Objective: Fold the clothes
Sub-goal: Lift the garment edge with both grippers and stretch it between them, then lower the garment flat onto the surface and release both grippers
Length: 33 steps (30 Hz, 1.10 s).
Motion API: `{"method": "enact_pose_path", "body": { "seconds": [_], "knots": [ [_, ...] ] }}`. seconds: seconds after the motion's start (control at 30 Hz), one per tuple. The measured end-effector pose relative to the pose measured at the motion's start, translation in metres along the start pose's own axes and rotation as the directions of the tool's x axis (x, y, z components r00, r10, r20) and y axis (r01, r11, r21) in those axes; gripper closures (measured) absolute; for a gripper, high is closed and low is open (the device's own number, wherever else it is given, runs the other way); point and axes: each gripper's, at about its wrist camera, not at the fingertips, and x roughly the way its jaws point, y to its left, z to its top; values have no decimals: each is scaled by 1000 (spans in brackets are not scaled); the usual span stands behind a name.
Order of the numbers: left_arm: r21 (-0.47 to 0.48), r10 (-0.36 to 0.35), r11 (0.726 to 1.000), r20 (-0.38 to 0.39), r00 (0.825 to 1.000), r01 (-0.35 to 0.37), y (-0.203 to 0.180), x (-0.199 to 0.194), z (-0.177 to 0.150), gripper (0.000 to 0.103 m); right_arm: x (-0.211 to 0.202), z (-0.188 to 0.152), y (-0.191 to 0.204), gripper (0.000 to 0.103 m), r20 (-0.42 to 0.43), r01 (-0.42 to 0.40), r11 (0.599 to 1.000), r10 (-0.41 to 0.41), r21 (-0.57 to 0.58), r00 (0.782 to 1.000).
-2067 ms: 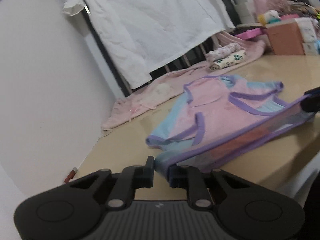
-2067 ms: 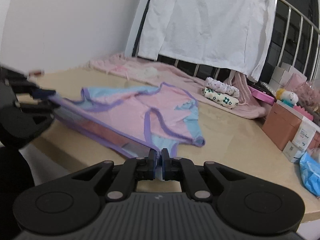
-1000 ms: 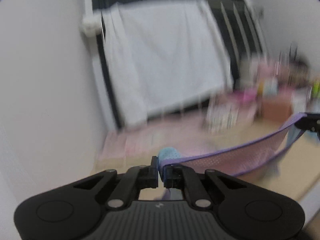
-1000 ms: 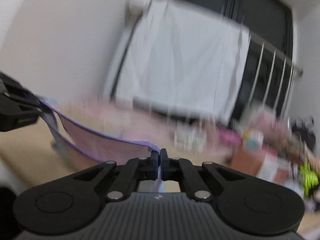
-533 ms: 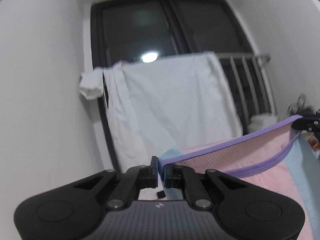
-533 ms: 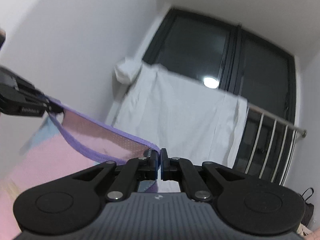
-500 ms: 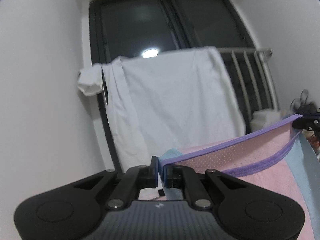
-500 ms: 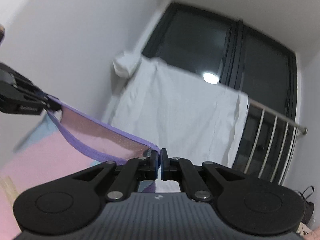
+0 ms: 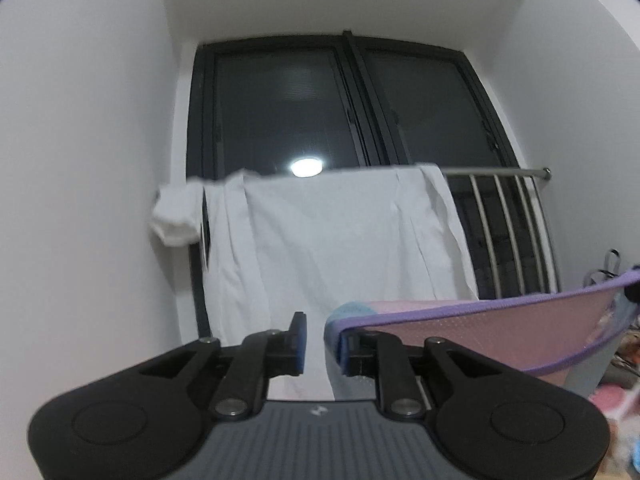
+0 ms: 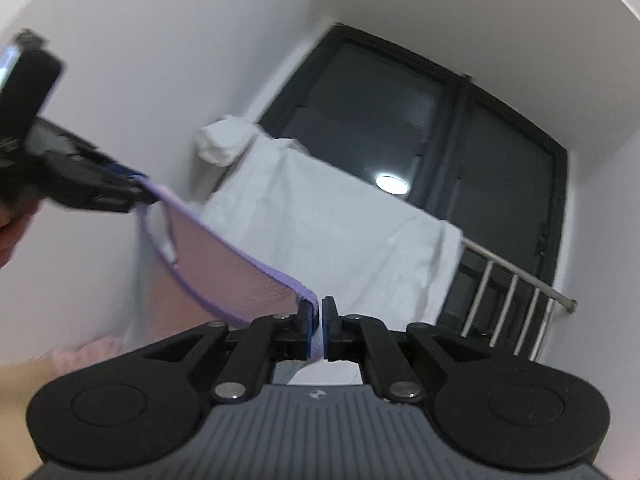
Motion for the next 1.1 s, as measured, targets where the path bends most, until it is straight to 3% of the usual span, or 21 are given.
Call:
{"method": "enact_pose_path", "body": {
  "seconds": [0.07, 0.13, 0.17, 0.2, 0.27, 0.3, 0.33, 0.4, 0.43, 0.47, 0.5, 0.53, 0.63, 0.7, 0.73, 0.77, 0.87, 0.93, 1.03, 1.07, 1.1],
  "knots": [
    [-12, -8, 1000, -73, 997, 8, 4, -9, -40, 84, -14, -7, 9, 100, -6, -16, 1000, 16, -17, 1000],
    [-22, -20, 1000, -181, 983, 16, 6, -19, -96, 73, -16, -45, 41, 100, -97, -81, 996, 78, -28, 992],
    [-27, -29, 999, -249, 968, 23, 6, -21, -129, 56, -16, -67, 57, 100, -152, -119, 993, 115, -20, 982],
    [-41, -48, 999, -322, 945, 36, 7, -24, -164, 48, -13, -92, 76, 100, -219, -162, 987, 159, 1, 963],
    [-119, -105, 991, -480, 871, 54, 13, -30, -231, 48, -7, -141, 110, 95, -349, -260, 961, 278, 100, 895],
    [-176, -136, 983, -554, 821, 44, 16, -35, -264, 48, -5, -166, 125, 83, -408, -303, 935, 353, 184, 842],
    [-212, -152, 977, -593, 791, 29, 21, -43, -286, 49, -7, -186, 136, 75, -441, -338, 902, 426, 268, 790],
    [-252, -160, 968, -624, 765, -3, 30, -64, -314, 49, -18, -214, 148, 61, -447, -394, 827, 552, 400, 704],
    [-271, -164, 962, -638, 752, -20, 35, -74, -328, 49, -24, -222, 149, 60, -430, -413, 791, 599, 452, 676],
    [-290, -169, 956, -653, 738, -37, 40, -85, -341, 49, -31, -225, 142, 56, -396, -428, 761, 630, 488, 668],
    [-309, -161, 949, -657, 736, -68, 46, -95, -346, 49, -38, -228, 136, 52, -361, -442, 729, 659, 522, 660],
    [-333, -145, 937, -648, 747, -107, 50, -106, -343, 48, -42, -231, 128, 51, -331, -445, 712, 668, 542, 666],
    [-353, -124, 928, -596, 794, -119, 36, -115, -319, 47, -25, -237, 91, 51, -336, -329, 776, 556, 539, 760],
    [-347, -166, 937, -553, 816, -45, 4, -114, -305, 47, 8, -245, 67, 52, -380, -197, 822, 441, 534, 813],
    [-343, -196, 939, -542, 817, -2, -16, -111, -302, 46, 29, -252, 59, 53, -413, -132, 844, 384, 521, 826],
    [-338, -229, 940, -537, 812, 41, -38, -105, -300, 45, 52, -260, 53, 57, -444, -90, 858, 348, 505, 826],
    [-232, -246, 963, -567, 786, 135, -113, -87, -306, 45, 124, -288, 45, 63, -522, -55, 878, 332, 476, 786],
    [-100, -197, 980, -578, 792, 170, -153, -80, -316, 44, 160, -301, 39, 65, -557, 6, 866, 316, 500, 768],
    [44, -98, 988, -578, 810, 151, -181, -76, -335, 45, 205, -321, 30, 68, -614, 98, 845, 298, 526, 731],
    [58, -84, 988, -585, 807, 145, -185, -76, -340, 46, 215, -327, 28, 68, -634, 120, 848, 285, 517, 719],
    [33, -99, 989, -589, 802, 146, -184, -76, -342, 55, 224, -332, 28, 68, -650, 135, 854, 271, 503, 710]
  ]
}}
